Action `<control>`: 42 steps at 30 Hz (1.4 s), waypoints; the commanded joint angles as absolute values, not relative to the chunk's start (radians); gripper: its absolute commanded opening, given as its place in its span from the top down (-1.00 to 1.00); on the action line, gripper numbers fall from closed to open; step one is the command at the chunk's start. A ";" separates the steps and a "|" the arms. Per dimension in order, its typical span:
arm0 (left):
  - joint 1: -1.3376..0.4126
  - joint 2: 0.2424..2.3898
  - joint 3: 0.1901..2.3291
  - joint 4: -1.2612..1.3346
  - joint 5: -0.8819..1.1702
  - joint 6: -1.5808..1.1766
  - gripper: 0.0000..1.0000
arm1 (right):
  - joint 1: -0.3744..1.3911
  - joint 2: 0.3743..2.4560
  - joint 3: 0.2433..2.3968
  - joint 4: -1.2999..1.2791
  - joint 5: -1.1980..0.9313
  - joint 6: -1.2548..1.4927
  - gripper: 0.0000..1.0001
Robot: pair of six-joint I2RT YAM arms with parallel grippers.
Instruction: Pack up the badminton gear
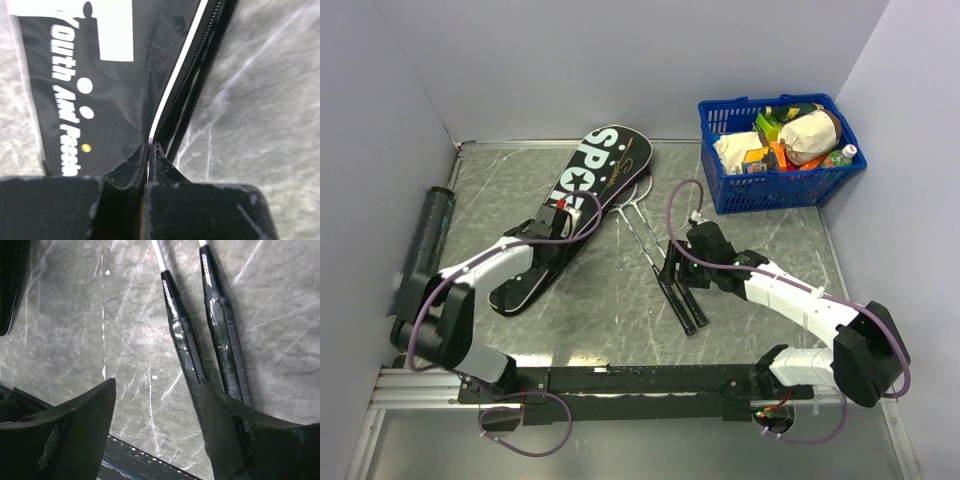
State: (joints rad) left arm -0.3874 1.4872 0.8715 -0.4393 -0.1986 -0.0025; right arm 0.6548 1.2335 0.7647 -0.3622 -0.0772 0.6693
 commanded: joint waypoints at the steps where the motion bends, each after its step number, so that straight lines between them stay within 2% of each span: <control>1: -0.387 1.381 0.894 -0.423 -0.172 -0.044 0.98 | 0.661 1.285 0.883 -0.371 -0.040 0.576 -0.45; 11: -0.376 1.266 0.884 -0.365 -0.083 -0.098 0.98 | 0.663 1.572 1.173 -0.462 -0.043 0.381 -0.26; 26: -0.362 1.181 0.847 -0.308 -0.032 -0.198 0.98 | 0.670 1.959 1.514 -0.535 -0.023 0.290 -0.21; 33: -0.361 1.157 0.844 -0.298 0.014 -0.210 0.98 | 0.670 2.051 1.565 -0.561 0.029 0.308 -0.20; 42: -0.362 1.129 0.839 -0.287 0.043 -0.218 0.98 | 0.672 2.135 1.629 -0.594 0.029 0.336 0.06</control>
State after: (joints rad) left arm -0.3649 1.1683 0.8379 -0.3550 0.0040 -0.2012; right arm 0.6651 2.1139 1.5711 -0.5655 0.0158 0.3214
